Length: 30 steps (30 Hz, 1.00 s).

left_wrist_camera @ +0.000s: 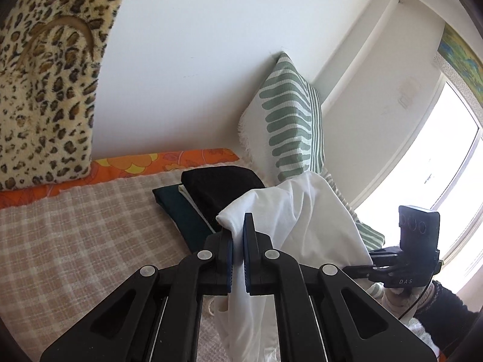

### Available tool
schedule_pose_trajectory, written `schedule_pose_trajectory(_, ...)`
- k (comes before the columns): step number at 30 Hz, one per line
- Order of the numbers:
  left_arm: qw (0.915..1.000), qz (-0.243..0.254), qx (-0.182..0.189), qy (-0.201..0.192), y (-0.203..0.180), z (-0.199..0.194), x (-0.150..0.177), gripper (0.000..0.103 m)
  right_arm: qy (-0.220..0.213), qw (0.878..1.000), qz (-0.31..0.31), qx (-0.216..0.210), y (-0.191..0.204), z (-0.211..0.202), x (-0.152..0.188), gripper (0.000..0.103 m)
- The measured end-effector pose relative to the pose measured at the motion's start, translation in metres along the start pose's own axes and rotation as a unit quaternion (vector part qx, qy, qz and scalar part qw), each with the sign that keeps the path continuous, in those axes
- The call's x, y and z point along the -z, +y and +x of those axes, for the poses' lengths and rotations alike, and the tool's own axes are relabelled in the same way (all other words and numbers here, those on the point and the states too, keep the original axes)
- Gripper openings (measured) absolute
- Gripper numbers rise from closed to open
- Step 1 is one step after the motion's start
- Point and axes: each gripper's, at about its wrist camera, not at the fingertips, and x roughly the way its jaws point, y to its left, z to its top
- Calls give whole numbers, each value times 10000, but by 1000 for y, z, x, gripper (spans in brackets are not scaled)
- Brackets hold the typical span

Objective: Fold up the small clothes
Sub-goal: 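Carry the folded shirt with both grippers onto the dark clothes stack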

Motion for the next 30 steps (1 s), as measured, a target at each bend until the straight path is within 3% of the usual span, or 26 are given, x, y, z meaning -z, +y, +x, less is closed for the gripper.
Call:
schedule_pose_trajectory(7, 9997, 212, 54, -142, -26, 54, -43, 4, -238, 9991, -222, 280, -60, -26, -49, 11)
schedule_pose_trajectory(12, 9996, 169, -74, -208, -25, 91, -58, 4, -232, 9986, -204, 434, -101, -19, -77, 11)
schedule_pose_trajectory(17, 9992, 13, -357, -159, -7, 119, -54, 4, -21, 9985, -143, 521, -130, 14, -80, 11)
schedule_pose_trajectory(23, 9946, 176, -1015, 77, 6, 148, -53, 4, 182, 9976, 80, 661, -154, 44, -71, 11)
schedule_pose_trajectory(26, 9850, 462, -1639, 282, 4, 160, -56, 9, 235, 9962, 176, 816, -158, 49, -68, 14)
schedule_pose_trajectory(28, 9799, 495, -1913, 275, 4, 162, -58, 12, 238, 9941, 107, 1054, -157, 49, -67, 23)
schedule_pose_trajectory(30, 9784, 406, -2015, 213, 5, 161, -61, 13, 246, 9912, 103, 1295, -157, 47, -67, 43)
